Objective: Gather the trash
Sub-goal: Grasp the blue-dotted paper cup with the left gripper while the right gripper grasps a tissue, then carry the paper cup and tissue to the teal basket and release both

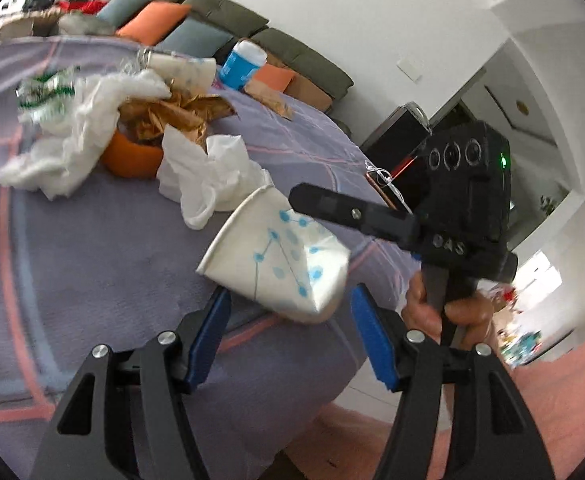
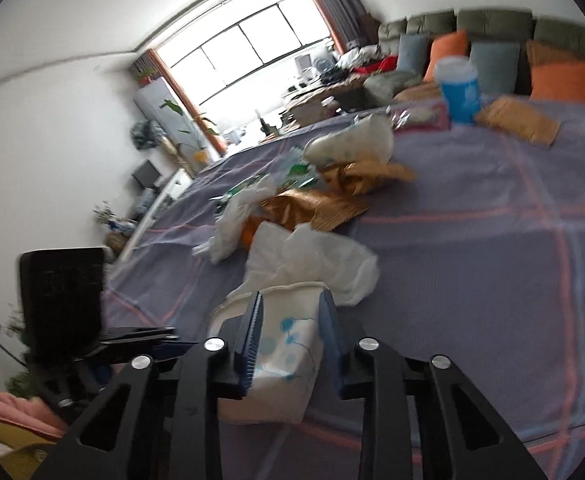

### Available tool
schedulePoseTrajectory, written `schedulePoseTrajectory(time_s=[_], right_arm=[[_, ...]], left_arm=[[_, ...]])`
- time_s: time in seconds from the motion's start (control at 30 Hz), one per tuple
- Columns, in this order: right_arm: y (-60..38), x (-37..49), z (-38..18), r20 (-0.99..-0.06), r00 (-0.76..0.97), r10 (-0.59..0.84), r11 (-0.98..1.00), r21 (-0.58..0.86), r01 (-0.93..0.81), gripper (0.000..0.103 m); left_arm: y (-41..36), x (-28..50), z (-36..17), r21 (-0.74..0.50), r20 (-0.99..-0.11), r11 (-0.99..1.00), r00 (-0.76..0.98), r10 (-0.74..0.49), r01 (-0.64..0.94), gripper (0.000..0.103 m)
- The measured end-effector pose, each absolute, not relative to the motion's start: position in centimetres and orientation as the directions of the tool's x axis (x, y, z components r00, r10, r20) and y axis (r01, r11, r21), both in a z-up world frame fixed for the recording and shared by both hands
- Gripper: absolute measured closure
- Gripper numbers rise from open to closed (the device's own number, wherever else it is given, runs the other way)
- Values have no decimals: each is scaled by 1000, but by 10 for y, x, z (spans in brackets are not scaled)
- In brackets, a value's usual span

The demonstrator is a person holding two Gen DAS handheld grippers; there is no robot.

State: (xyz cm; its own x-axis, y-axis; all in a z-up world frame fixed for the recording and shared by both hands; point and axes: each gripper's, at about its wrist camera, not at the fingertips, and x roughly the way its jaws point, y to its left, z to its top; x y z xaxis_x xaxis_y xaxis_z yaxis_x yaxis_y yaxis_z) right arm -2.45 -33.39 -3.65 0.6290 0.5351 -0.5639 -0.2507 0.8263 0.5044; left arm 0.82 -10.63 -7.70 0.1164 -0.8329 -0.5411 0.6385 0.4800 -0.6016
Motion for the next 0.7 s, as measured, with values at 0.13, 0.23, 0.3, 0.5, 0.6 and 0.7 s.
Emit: schedulePoseTrajectory(time_s=[0.13, 0.23, 0.3, 0.5, 0.6, 0.7], right_arm=[[-321, -23, -40, -547, 587, 597, 787, 540, -298, 77], [-315, -22, -36, -539, 593, 598, 788, 531, -311, 77], [-316, -21, -32, -540, 616, 574, 805, 510, -302, 77], [-320, -2, -30, -577, 675, 460, 873, 431, -227, 71], [-313, 8, -37, -608, 657, 445, 885, 410, -221, 66], [-305, 13, -42, -631, 645, 430, 897, 381, -225, 69]], left_arm=[[-104, 12, -76, -629, -519, 467, 111, -847, 622, 41], [-98, 16, -78, -650, -506, 465, 114, -855, 601, 51], [-91, 17, -78, -657, -498, 468, 126, -858, 591, 54], [-72, 12, -70, -627, -508, 515, 195, -839, 584, 57], [-64, 8, -65, -592, -525, 547, 231, -819, 593, 57], [-53, 3, -60, -566, -533, 570, 264, -804, 595, 57]])
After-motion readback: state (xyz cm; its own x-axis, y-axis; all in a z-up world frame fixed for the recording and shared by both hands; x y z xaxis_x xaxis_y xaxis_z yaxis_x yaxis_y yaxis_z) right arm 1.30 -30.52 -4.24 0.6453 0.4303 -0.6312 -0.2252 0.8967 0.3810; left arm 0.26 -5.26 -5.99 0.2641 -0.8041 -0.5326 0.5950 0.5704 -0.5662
